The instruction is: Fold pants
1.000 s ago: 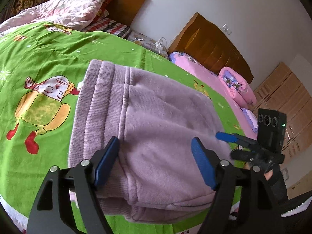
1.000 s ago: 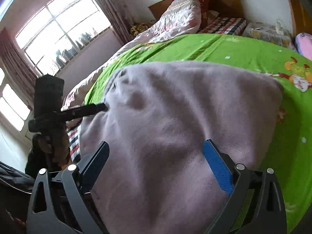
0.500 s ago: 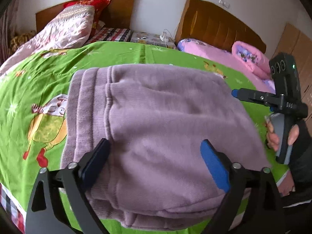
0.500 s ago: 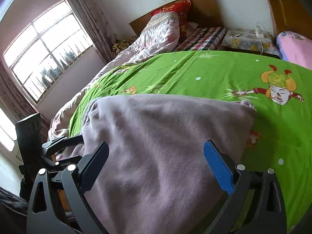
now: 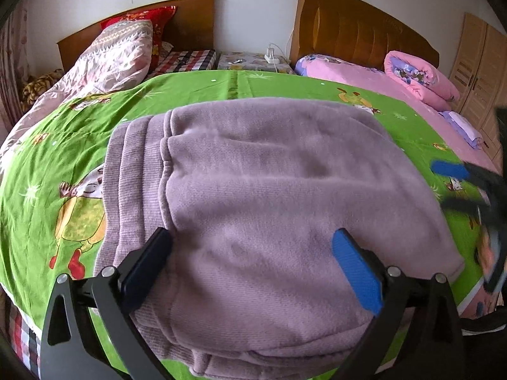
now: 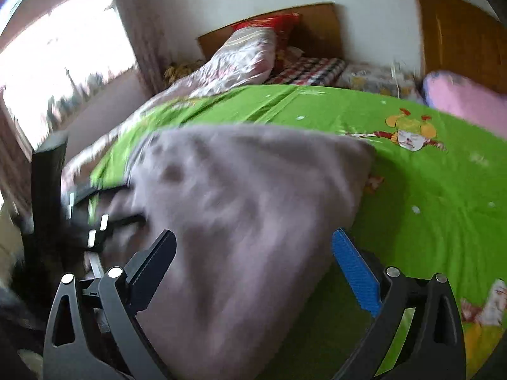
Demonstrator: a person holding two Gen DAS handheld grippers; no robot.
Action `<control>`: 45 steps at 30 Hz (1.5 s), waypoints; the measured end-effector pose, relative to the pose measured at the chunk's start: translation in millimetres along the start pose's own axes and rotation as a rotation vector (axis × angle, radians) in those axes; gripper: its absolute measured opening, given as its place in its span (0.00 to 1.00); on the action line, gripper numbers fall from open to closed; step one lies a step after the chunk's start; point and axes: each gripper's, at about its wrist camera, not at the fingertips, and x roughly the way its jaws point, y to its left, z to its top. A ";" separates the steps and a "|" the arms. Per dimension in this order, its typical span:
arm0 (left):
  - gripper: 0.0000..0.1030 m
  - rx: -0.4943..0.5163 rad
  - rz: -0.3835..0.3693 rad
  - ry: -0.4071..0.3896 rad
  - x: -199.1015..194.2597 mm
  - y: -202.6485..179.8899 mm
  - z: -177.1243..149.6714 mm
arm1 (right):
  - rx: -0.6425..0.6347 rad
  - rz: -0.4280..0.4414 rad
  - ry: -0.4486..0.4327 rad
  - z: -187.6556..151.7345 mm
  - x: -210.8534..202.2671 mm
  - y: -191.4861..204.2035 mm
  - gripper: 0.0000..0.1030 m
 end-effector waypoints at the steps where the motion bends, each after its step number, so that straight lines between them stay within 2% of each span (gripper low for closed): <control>1: 0.98 0.002 0.001 -0.002 0.2 -0.8 -0.5 | -0.040 -0.016 0.013 -7.8 -1.1 9.0 0.93; 4: 0.98 0.010 0.009 -0.006 0.0 -3.8 -2.1 | -0.143 -0.107 0.050 -32.7 -1.4 25.8 0.94; 9: 0.98 0.020 0.022 -0.010 0.4 -7.4 -3.5 | 0.021 -0.065 0.057 -42.1 5.9 -2.3 0.95; 21: 0.99 0.034 0.056 -0.027 1.1 -13.8 -7.1 | -0.009 -0.118 0.030 -51.0 -2.2 9.2 0.95; 26: 0.99 0.026 0.065 -0.021 1.4 -15.5 -5.9 | 0.027 -0.106 0.084 -46.6 -1.3 3.4 0.95; 28: 0.98 -0.013 0.049 -0.016 -5.6 -11.6 -0.8 | 0.038 -0.115 0.104 -41.2 -5.5 1.3 0.95; 30: 0.98 -0.131 -0.034 -0.062 -26.9 0.4 9.8 | 0.002 -0.145 0.061 -31.9 -17.0 1.3 0.95; 33: 0.98 -0.198 -0.132 -0.134 -45.6 16.8 37.0 | 0.011 -0.085 -0.008 -6.0 -25.6 -7.9 0.95; 35: 0.98 -0.205 -0.182 -0.112 -40.0 19.6 61.2 | 0.009 0.009 -0.044 17.0 -18.5 -11.1 0.96; 37: 0.98 -0.189 -0.264 -0.064 -19.1 16.5 89.0 | -0.008 0.117 -0.027 36.0 0.5 -9.7 0.96; 39: 0.98 -0.179 -0.256 -0.034 1.4 14.2 104.7 | -0.044 0.143 -0.022 55.5 23.2 -4.4 0.96; 41: 0.98 -0.184 -0.209 0.041 29.7 17.5 119.6 | -0.067 0.150 -0.013 72.1 39.8 -2.2 0.96; 43: 0.98 -0.211 -0.186 0.051 45.0 28.9 123.7 | -0.075 0.161 0.005 89.8 57.1 -4.1 0.96; 45: 0.98 -0.241 -0.201 0.065 59.2 42.7 118.9 | -0.093 0.204 0.044 100.6 73.4 -5.6 0.96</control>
